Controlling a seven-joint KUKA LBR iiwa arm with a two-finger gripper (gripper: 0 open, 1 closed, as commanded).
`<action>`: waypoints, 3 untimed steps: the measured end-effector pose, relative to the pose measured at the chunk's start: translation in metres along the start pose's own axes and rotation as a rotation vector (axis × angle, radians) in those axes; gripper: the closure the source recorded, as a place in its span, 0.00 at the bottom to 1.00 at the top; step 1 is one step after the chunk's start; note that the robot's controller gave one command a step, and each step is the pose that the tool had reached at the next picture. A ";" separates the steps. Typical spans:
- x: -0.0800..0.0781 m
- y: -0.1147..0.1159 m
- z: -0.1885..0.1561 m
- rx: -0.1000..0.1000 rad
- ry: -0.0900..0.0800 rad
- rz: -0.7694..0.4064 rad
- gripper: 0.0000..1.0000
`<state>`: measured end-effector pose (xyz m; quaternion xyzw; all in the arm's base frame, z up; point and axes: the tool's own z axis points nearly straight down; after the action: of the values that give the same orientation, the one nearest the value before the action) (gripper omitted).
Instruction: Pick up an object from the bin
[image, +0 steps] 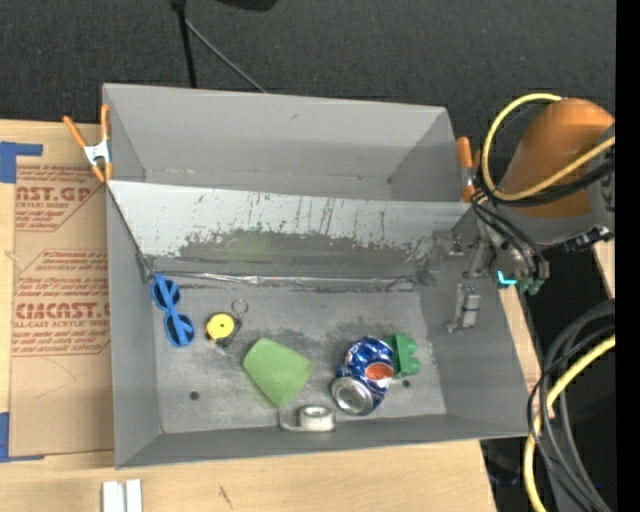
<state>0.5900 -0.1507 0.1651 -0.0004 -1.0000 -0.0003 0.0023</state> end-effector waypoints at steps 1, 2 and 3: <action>0.047 0.067 0.099 -0.002 0.003 -0.030 0.00; 0.045 0.064 0.092 0.000 0.003 -0.027 1.00; 0.075 0.107 -0.014 -0.001 -0.012 0.013 1.00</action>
Offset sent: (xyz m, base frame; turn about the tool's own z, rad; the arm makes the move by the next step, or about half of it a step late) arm -0.0454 0.0636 -0.0951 -0.0258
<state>0.5150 -0.0436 0.1793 -0.0069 -1.0000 -0.0007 -0.0039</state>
